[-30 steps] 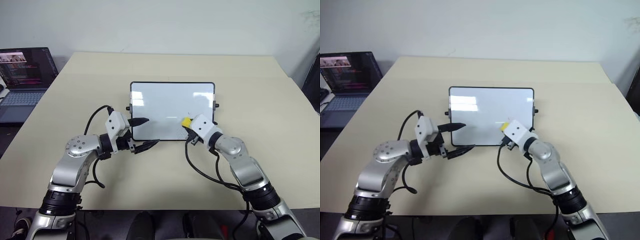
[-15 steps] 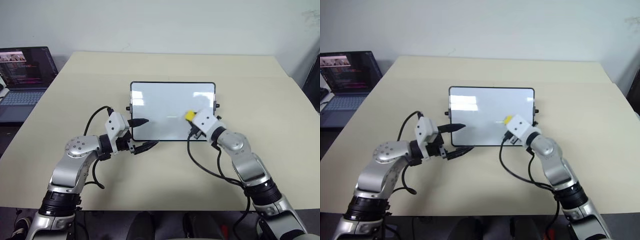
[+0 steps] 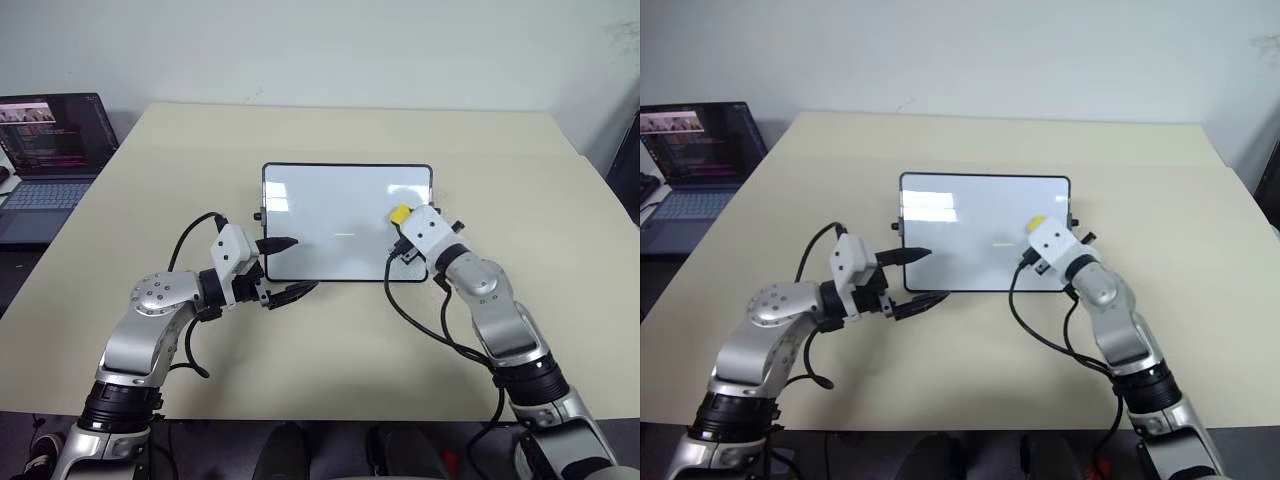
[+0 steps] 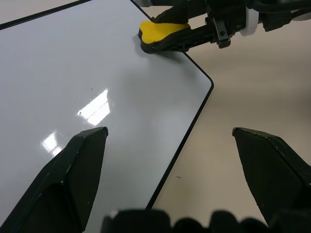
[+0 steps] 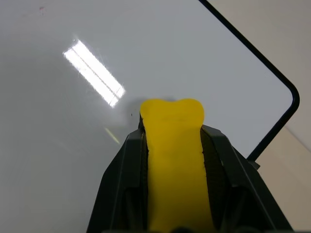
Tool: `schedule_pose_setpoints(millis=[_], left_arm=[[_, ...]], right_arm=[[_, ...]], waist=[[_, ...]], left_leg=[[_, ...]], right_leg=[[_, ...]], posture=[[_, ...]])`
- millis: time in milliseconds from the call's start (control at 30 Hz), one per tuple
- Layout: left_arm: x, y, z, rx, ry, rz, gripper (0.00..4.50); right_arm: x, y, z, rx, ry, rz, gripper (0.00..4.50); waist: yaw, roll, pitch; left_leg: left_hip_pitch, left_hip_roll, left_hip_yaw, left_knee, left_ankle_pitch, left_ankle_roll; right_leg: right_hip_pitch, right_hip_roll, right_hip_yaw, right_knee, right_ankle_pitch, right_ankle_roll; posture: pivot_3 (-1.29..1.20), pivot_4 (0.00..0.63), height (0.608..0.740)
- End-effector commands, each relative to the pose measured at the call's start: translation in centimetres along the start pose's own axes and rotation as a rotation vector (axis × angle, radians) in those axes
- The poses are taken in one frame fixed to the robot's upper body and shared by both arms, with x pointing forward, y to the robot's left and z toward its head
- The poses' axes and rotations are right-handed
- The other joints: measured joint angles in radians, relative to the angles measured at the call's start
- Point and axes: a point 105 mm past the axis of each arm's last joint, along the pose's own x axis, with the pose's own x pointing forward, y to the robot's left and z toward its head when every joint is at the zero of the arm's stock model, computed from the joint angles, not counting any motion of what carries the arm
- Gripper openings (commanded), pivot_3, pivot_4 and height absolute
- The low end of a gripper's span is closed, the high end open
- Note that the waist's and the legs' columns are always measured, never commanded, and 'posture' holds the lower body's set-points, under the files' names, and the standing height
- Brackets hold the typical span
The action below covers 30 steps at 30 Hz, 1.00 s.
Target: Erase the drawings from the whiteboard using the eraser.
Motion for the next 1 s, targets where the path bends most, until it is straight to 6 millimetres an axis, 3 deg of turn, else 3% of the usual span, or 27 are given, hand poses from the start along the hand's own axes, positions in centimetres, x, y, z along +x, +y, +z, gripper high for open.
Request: schedule_pose_setpoints(millis=[33, 133, 233, 367, 467, 633, 1000], left_arm=[[0.1, -0.1, 1.1, 0.03, -0.037, -0.017, 4.5], [0.4, -0.2, 1.2, 0.031, -0.044, -0.021, 4.5], [0.8, -0.4, 1.7, 0.036, -0.062, -0.038, 4.5], [1.6, -0.8, 2.6, 0.046, -0.094, -0.091, 4.5], [2.9, -1.7, 3.3, 0.061, -0.126, -0.165, 4.5], [5.1, -2.3, 4.4, 0.083, -0.177, -0.23, 4.5], [8.1, -4.6, 5.3, 0.129, -0.238, -0.37, 4.5]], right_arm=[[-0.7, 2.0, -1.1, 0.022, 0.051, 0.11, 1.15], [-0.9, 2.5, -0.9, 0.033, 0.047, 0.128, 1.15], [-1.4, 1.3, 0.5, 0.086, -0.011, 0.062, 1.15], [-4.2, -0.6, 1.0, 0.196, -0.043, -0.007, 1.14], [-7.0, -1.3, -0.6, 0.281, 0.008, -0.082, 1.14], [-9.2, -1.5, -4.1, 0.417, 0.129, -0.227, 1.14], [-7.5, -2.2, -7.4, 0.514, 0.225, -0.337, 1.14]], waist=[[0.0, 0.0, 0.0], [-0.004, 0.0, 0.0], [-0.002, 0.0, 0.0], [0.005, 0.0, 0.0], [0.012, 0.0, 0.0], [0.015, 0.0, 0.0], [-0.001, 0.001, 0.0]], left_leg=[[0.0, 0.0, 0.0, 0.0, 0.0, 0.0], [0.001, 0.0, 0.0, 0.0, 0.0, 0.0], [0.002, 0.0, 0.0, 0.0, 0.0, 0.0], [-0.002, 0.0, -0.001, 0.0, 0.0, 0.0], [-0.004, 0.0, -0.001, 0.0, 0.0, 0.0], [-0.004, -0.001, -0.001, 0.0, 0.0, 0.0], [-0.001, 0.0, 0.0, 0.0, 0.0, 0.0]], right_leg=[[0.0, 0.0, 0.0, 0.0, 0.0, 0.0], [0.0, 0.0, 0.0, 0.0, 0.0, 0.0], [0.001, 0.0, 0.0, 0.001, 0.0, 0.0], [-0.001, 0.0, -0.001, 0.0, 0.0, 0.0], [-0.001, 0.0, -0.001, -0.003, 0.0, 0.0], [-0.001, 0.0, -0.001, -0.004, 0.0, 0.0], [-0.001, 0.005, 0.002, 0.0, 0.0, 0.0]], posture=[[0.0, 0.15, 0.74], [0.0, 0.15, 0.74], [0.0, 0.15, 0.74], [0.0, 0.15, 0.74], [0.0, 0.15, 0.74], [0.0, 0.15, 0.74], [0.0, 0.15, 0.74]])
